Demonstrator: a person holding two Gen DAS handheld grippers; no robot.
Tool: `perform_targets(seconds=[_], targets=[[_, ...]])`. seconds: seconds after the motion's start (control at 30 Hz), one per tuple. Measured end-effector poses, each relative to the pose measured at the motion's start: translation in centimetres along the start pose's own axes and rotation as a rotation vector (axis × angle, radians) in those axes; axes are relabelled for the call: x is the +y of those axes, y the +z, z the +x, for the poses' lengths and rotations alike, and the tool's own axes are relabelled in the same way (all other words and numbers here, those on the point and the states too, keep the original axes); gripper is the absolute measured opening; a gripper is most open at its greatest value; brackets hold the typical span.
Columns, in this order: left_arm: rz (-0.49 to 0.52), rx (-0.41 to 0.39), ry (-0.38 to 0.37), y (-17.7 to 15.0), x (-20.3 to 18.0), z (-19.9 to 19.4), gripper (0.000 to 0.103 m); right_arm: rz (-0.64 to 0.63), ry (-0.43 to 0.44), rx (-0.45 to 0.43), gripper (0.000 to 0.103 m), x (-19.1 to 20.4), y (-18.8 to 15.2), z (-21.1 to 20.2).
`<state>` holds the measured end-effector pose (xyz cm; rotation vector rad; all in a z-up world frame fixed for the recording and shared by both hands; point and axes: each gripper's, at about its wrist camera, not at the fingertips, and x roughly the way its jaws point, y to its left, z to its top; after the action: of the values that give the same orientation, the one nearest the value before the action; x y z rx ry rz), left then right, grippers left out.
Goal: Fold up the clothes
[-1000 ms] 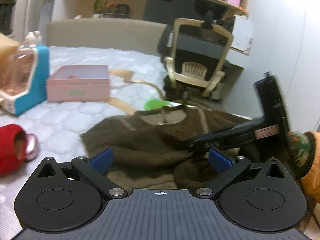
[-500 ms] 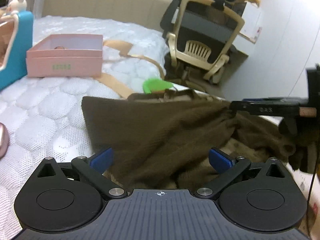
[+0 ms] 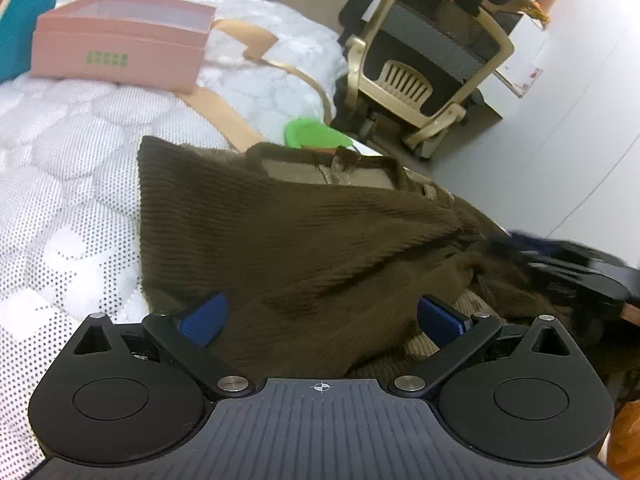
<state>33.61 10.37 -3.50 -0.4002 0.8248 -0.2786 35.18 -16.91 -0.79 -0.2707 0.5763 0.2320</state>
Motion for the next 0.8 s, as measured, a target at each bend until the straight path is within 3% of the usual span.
perform_targets(seconds=[0.1, 0.2, 0.3, 0.4, 0.5, 0.53, 0.57, 0.63, 0.8], targets=[[0.000, 0.001, -0.001, 0.0, 0.0, 0.2, 0.103, 0.104, -0.078, 0.001, 0.044, -5.0, -1.6, -3.2], [0.073, -0.008, 0.034, -0.4, -0.9, 0.1, 0.103, 0.244, -0.174, 0.015, 0.045, -10.0, -4.0, -5.9], [0.079, -0.037, 0.040, -1.0, -1.5, -1.0, 0.103, 0.463, -0.259, 0.022, 0.053, -14.6, -7.6, -8.3], [0.078, -0.062, 0.013, -1.3, -2.1, -2.5, 0.103, 0.716, -0.271, 0.062, 0.056, -17.8, -11.7, -9.0], [0.095, -0.098, 0.007, -1.1, -2.8, -3.7, 0.103, 0.811, -0.196, 0.073, 0.059, -18.5, -14.1, -8.1], [0.100, -0.109, 0.005, -1.1, -3.1, -4.1, 0.103, 0.788, -0.180, 0.052, 0.055, -18.2, -14.0, -7.8], [0.098, -0.118, 0.005, -1.1, -3.1, -4.4, 0.103, 0.736, -0.164, 0.042, 0.034, -17.7, -13.3, -7.3], [0.098, -0.139, 0.015, -1.1, -2.9, -5.2, 0.103, 0.612, -0.145, 0.044, 0.008, -16.2, -10.8, -6.3], [0.148, -0.199, 0.060, -1.8, -1.9, -8.0, 0.103, 0.203, 0.072, -0.124, 0.007, -6.3, 1.6, -7.9]])
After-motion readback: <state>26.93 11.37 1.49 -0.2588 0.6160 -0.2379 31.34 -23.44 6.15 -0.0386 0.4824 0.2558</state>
